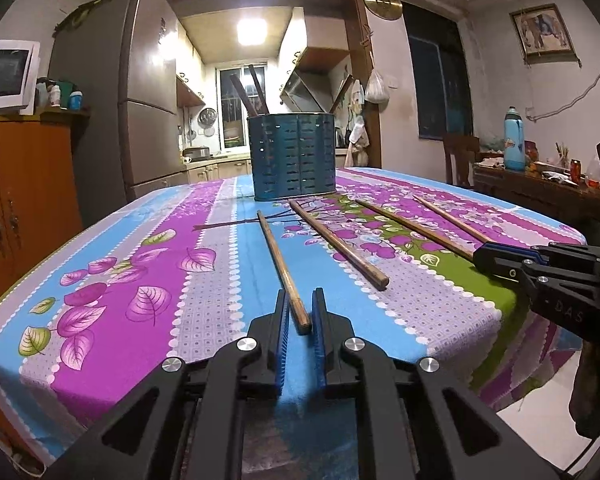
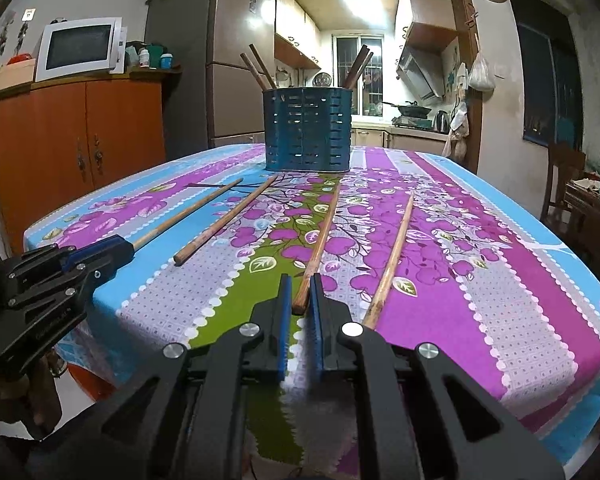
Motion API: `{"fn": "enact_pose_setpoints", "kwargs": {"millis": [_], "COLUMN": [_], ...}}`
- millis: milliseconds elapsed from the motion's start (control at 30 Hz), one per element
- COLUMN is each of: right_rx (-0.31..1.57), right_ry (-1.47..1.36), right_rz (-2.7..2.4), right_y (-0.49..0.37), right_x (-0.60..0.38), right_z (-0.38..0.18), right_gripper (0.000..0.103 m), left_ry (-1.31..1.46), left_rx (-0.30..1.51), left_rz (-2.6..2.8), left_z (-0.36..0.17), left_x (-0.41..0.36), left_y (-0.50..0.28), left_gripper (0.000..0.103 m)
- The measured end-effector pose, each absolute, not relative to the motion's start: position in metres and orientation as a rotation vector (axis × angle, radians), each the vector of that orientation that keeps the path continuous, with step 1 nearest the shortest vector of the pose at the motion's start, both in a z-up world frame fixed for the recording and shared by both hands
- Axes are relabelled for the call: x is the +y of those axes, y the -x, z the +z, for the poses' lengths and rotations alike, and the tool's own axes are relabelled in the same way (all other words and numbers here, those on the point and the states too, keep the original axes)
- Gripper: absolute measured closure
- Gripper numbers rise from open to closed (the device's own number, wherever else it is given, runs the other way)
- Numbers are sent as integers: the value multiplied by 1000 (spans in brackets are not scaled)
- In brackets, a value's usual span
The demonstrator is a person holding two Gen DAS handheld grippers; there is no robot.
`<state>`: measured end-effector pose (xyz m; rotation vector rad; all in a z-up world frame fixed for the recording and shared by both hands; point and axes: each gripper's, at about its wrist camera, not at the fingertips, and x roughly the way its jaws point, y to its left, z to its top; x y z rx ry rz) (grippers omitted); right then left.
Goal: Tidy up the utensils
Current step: 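Lift both chopsticks and carry them toward the slotted holder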
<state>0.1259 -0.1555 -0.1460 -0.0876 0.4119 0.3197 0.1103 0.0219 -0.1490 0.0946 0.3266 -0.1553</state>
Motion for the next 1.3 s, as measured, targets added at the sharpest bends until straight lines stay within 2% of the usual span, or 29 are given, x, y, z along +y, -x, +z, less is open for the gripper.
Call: {"fn": "enact_pose_setpoints", "kwargs": {"millis": [333, 533, 700, 1067, 1300], "right_rx": [409, 409, 400, 236, 171], "right_ry": [95, 67, 45, 119, 176], "right_rz": [318, 319, 318, 335, 402], "right_y": [-127, -129, -127, -110, -130], "right_x": [-154, -156, -162, -170, -165], "right_z": [-147, -147, -142, -63, -6], "right_gripper": [95, 95, 97, 98, 98], "left_ry": [-99, -84, -93, -106, -118], "left_rx": [318, 332, 309, 127, 60], "left_rz": [-142, -139, -140, -141, -169], "left_z": [-150, -147, -137, -58, -11], "left_x": [19, 21, 22, 29, 28], "left_y": [-112, -113, -109, -87, -99], "left_gripper": [89, 95, 96, 96, 96]}}
